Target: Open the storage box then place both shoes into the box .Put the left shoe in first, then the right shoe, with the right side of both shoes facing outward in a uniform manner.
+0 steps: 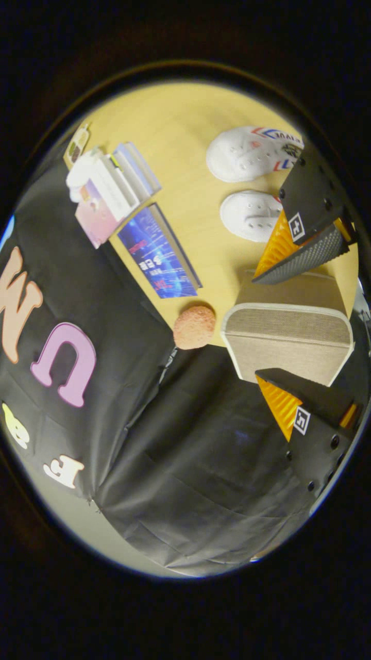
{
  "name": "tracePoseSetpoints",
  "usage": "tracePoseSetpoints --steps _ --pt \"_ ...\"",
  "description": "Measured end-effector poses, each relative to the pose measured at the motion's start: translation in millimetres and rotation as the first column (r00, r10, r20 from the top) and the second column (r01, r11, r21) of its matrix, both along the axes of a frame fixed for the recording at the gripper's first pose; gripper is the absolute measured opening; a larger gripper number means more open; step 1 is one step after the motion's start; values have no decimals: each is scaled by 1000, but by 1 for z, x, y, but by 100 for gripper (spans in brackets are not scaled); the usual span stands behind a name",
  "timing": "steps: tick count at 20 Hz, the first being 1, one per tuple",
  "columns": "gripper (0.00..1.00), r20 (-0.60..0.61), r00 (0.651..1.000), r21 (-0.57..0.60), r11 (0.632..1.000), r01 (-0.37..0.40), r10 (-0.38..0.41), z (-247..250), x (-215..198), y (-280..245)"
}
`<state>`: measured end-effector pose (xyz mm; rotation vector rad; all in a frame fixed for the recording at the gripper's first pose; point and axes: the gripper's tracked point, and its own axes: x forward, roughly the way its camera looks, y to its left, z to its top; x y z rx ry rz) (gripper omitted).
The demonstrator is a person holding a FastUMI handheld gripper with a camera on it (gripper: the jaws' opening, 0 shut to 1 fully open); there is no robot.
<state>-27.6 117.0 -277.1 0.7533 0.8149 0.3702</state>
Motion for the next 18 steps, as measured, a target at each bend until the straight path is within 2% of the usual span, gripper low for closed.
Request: tracePoseSetpoints --steps 4,7,11,17,18 --pt "99 -82 996 67 997 -32 38 -37 -8 17" --pt "99 -143 989 171 985 -15 40 -50 -11 28" --pt "99 -196 980 309 951 25 38 -59 -14 38" --pt "97 -240 965 460 888 17 106 -55 -27 65" --pt "96 -234 966 462 887 13 107 -54 -27 61"
